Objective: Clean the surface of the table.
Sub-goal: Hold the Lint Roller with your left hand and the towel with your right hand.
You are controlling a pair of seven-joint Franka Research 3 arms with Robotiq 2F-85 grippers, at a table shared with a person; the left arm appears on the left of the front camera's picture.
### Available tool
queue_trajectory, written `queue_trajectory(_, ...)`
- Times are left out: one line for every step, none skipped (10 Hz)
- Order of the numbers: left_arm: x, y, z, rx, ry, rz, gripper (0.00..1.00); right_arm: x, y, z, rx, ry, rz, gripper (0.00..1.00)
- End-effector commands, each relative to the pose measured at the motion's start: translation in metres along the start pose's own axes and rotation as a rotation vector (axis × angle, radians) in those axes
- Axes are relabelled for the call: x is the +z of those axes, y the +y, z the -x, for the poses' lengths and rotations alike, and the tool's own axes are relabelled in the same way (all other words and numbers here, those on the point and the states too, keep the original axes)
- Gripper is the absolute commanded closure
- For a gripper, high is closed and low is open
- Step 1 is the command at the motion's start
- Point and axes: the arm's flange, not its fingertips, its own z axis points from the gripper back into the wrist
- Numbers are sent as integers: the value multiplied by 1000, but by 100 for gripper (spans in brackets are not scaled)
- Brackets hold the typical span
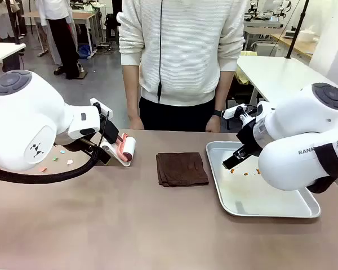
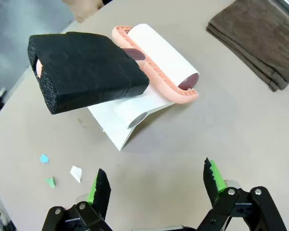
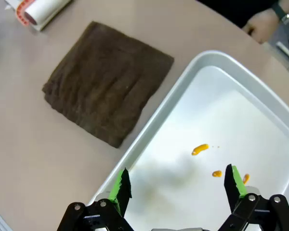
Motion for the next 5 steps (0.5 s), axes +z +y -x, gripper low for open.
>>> queue_trajectory(0, 0, 0, 0, 0, 0, 0, 0, 0, 0, 0, 0, 0, 0)
queue_trajectory(0, 0, 0, 0, 0, 0, 0, 0, 0, 0, 0, 0, 0, 0)
queue_trajectory(0, 0, 0, 0, 0, 0, 0, 0, 0, 0, 0, 0, 0, 0)
queue_trajectory(0, 0, 0, 0, 0, 0, 0, 0, 0, 0, 0, 0, 0, 0)
queue_trajectory(0, 0, 0, 0, 0, 0, 0, 0, 0, 0, 0, 0, 0, 0)
